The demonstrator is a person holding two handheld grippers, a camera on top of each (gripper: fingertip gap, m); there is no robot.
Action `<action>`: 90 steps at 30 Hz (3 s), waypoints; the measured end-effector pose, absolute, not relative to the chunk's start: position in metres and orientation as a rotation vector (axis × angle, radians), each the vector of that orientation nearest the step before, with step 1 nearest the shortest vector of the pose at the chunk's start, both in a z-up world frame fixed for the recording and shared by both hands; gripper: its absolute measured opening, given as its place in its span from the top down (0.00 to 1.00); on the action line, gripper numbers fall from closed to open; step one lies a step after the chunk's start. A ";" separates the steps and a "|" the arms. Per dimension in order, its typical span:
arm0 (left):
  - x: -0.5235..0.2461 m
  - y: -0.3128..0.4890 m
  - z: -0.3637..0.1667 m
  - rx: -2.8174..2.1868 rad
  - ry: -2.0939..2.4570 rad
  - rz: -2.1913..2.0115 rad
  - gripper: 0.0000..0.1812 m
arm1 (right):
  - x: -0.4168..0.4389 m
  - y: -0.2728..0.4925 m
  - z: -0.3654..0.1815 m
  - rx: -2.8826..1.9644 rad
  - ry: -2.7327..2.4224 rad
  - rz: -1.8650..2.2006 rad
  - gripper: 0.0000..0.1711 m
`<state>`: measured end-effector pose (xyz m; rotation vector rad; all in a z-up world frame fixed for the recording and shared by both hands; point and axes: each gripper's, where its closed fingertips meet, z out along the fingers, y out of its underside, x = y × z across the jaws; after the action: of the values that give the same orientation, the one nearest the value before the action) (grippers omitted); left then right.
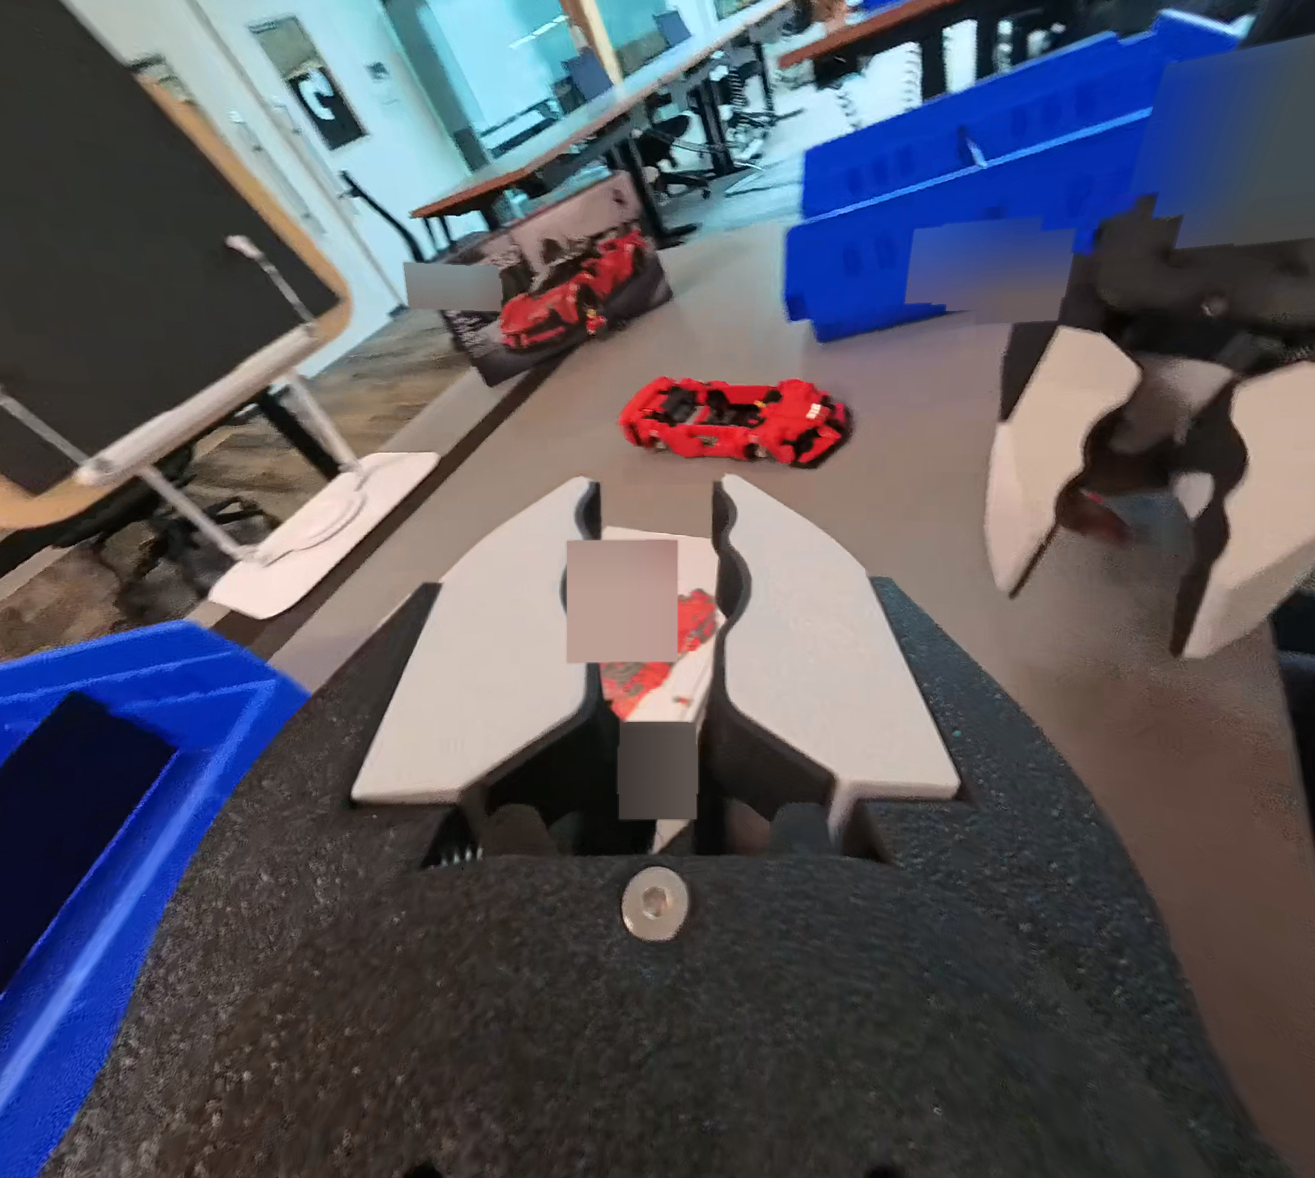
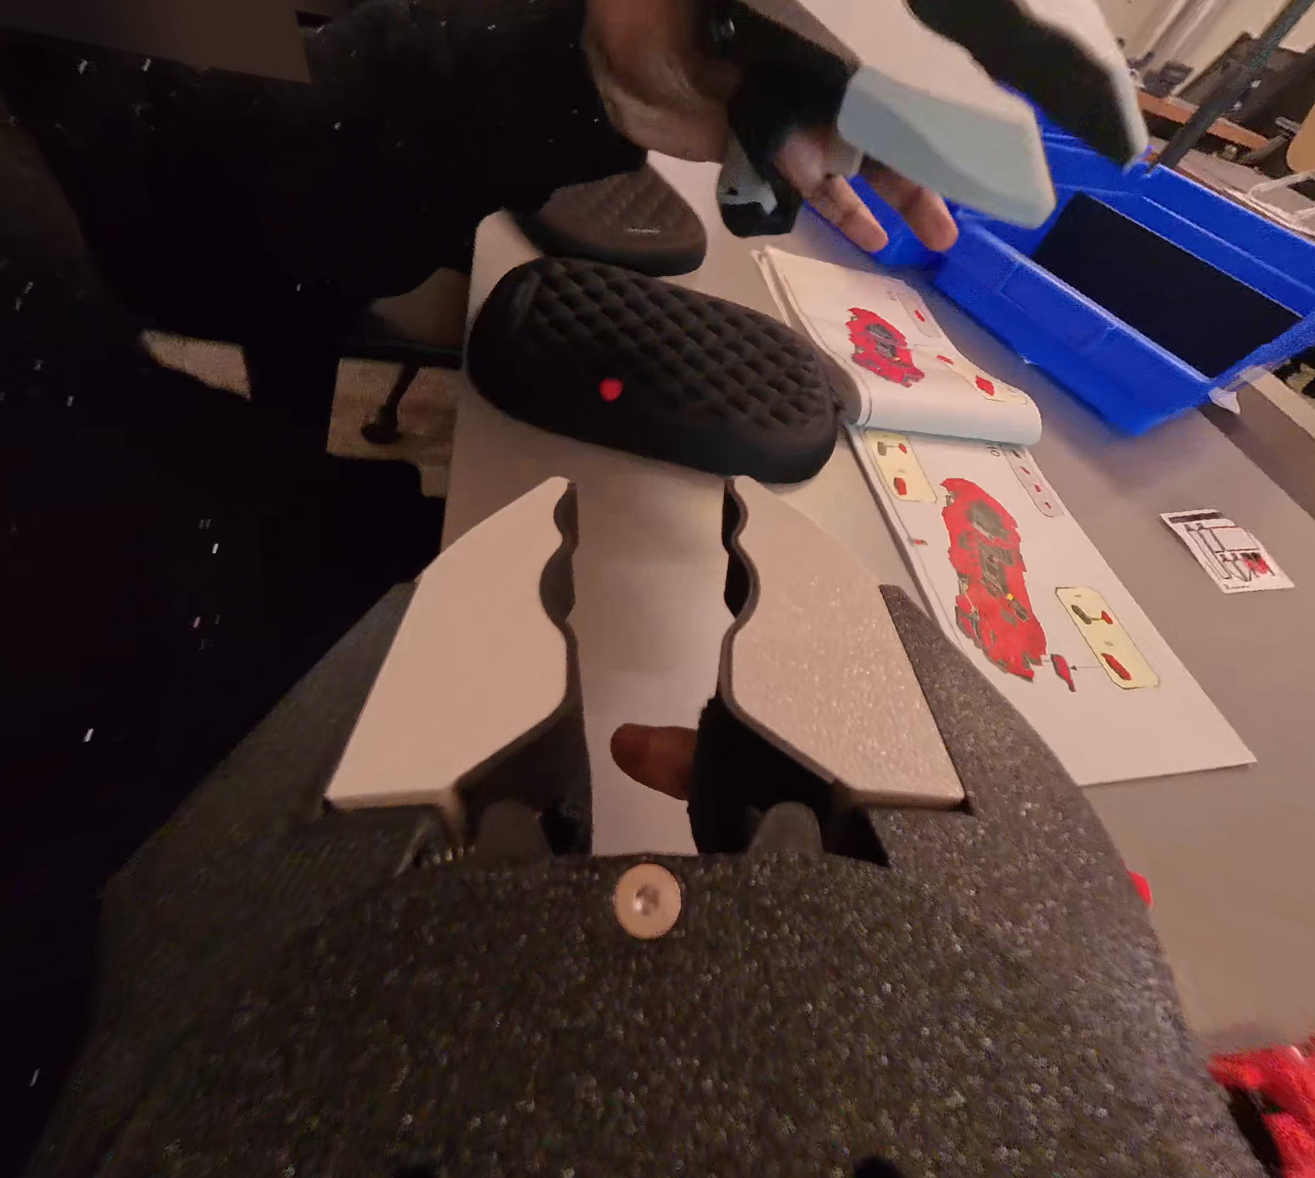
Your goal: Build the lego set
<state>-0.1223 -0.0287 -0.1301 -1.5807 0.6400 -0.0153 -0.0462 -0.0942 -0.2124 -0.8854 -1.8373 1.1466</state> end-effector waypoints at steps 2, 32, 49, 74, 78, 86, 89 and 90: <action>-0.142 -0.027 -0.115 -1.574 0.560 0.014 0.78 | -0.057 -0.099 -0.208 -0.911 -1.827 1.217 0.81; -0.192 -0.049 -0.080 -1.484 0.427 0.034 0.74 | -0.104 -0.117 -0.277 -1.331 -2.044 0.880 0.87; -0.174 -0.038 -0.110 -1.637 0.462 -0.074 0.75 | -0.030 0.011 -0.234 -0.780 -1.949 0.362 0.97; -0.197 -0.048 -0.107 -1.653 0.364 -0.069 0.75 | -0.040 -0.001 -0.273 -0.664 -2.201 -0.073 0.93; -0.196 -0.049 -0.108 -1.659 0.378 -0.078 0.75 | -0.035 -0.007 -0.270 -0.727 -2.219 0.095 0.92; -0.193 -0.048 -0.114 -1.674 0.412 -0.080 0.75 | -0.033 0.004 -0.251 -1.203 -2.029 0.656 0.94; -0.190 -0.046 -0.111 -1.648 0.419 -0.089 0.63 | -0.030 0.013 -0.237 -1.305 -1.895 0.828 0.92; -0.188 -0.045 -0.106 -1.615 0.394 -0.122 0.50 | -0.030 0.017 -0.224 -1.310 -1.809 0.912 0.90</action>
<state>-0.1877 -0.0451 -0.1059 -1.6154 0.3941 -0.1224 -0.0302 0.0171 -0.2239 -1.3100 -1.8085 0.9119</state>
